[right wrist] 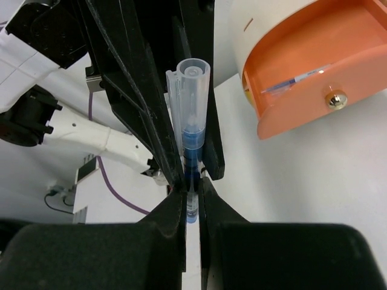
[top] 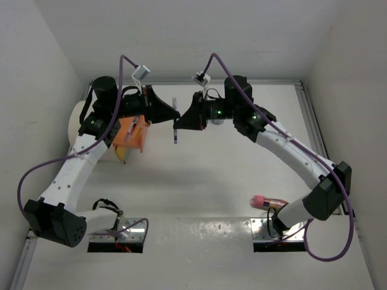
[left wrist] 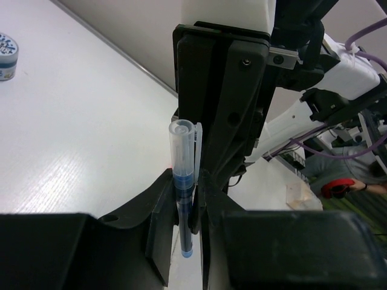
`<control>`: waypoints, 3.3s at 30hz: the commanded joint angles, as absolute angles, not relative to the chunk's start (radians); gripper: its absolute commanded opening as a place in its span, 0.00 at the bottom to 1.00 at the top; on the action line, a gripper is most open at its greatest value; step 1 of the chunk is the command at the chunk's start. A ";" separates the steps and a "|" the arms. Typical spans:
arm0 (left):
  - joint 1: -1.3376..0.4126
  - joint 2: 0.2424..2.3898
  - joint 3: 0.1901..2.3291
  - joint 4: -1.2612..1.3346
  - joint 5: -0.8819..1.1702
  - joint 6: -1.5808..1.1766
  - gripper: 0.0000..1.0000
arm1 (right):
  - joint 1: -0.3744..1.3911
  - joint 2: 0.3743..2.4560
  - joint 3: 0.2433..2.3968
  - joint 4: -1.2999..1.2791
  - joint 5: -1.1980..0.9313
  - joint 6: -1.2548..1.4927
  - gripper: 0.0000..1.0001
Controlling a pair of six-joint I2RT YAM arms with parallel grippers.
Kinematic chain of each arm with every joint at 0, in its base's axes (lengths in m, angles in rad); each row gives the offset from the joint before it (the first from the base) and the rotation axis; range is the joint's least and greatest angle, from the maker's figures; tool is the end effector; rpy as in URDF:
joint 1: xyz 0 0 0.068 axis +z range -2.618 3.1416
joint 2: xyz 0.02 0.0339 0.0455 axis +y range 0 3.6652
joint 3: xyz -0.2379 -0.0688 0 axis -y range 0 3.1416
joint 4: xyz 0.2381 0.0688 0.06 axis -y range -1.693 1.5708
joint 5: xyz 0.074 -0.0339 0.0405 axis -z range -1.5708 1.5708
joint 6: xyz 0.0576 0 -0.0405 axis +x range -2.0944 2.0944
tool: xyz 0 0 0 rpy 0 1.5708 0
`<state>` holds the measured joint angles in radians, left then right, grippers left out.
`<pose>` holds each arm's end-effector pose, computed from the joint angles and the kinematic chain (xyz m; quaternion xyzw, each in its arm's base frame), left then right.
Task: Sort the stationery into containers
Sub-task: Place the pen in the drawer, then close the drawer in the storage box.
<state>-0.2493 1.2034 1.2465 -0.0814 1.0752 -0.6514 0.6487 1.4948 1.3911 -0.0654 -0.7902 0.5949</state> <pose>0.2503 -0.1160 0.4018 0.2244 0.6773 -0.5914 0.3756 0.2605 0.2488 0.3665 -0.2671 0.6985 0.5858 0.3124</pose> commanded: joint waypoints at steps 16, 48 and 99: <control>-0.118 1.457 1.928 -0.957 0.435 0.099 0.00 | 0.502 1.460 1.381 -0.218 -0.739 0.520 0.90; -0.124 1.684 1.884 -1.247 0.057 0.109 0.16 | 0.468 1.534 1.361 -0.348 -0.618 0.506 0.88; 0.298 1.525 1.879 -1.207 0.153 0.147 0.24 | 0.624 1.986 1.620 -0.061 -0.776 0.997 0.40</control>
